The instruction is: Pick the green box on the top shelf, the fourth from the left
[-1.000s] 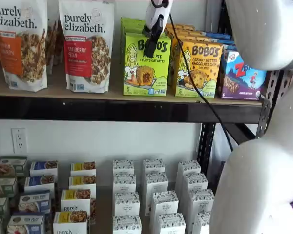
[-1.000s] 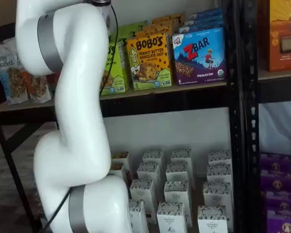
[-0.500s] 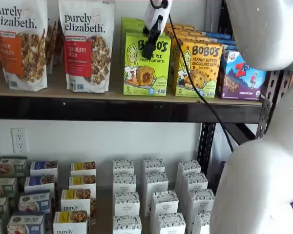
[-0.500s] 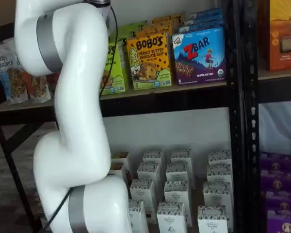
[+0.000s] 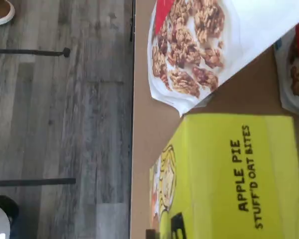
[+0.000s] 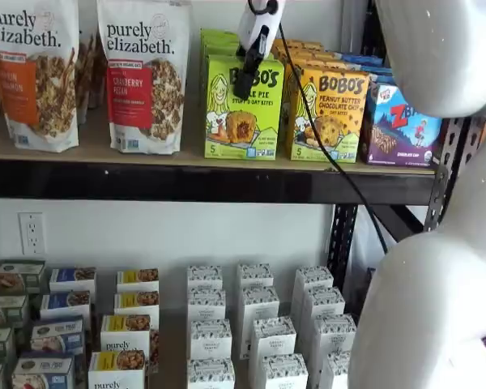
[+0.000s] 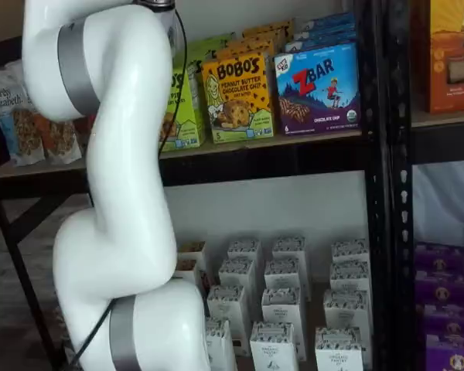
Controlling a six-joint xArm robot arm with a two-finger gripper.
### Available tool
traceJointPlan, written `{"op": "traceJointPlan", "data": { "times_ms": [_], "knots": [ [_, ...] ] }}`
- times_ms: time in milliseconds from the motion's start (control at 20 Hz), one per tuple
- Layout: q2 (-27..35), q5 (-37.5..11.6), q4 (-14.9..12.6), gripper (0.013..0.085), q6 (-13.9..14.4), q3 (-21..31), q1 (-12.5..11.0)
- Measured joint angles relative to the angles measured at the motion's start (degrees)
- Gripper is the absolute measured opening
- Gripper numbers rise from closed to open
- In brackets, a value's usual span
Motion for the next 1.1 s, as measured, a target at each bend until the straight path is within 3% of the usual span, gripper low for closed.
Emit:
{"op": "traceJointPlan", "data": {
  "times_ms": [100,400,750,1000,1100],
  "knots": [
    [0.0,-0.1,0.1,0.049,0.0,0.0,0.0],
    [0.2,0.7,0.0,0.049,0.1,-0.5,0.1],
    [0.1,0.7,0.5,0.033,0.1,-0.5,0.0],
    [0.3,1.1,0.2,0.033,0.3,-0.7,0.1],
    [0.2,0.9,0.4,0.029,0.2,-0.6,0.1]
  ]
}}
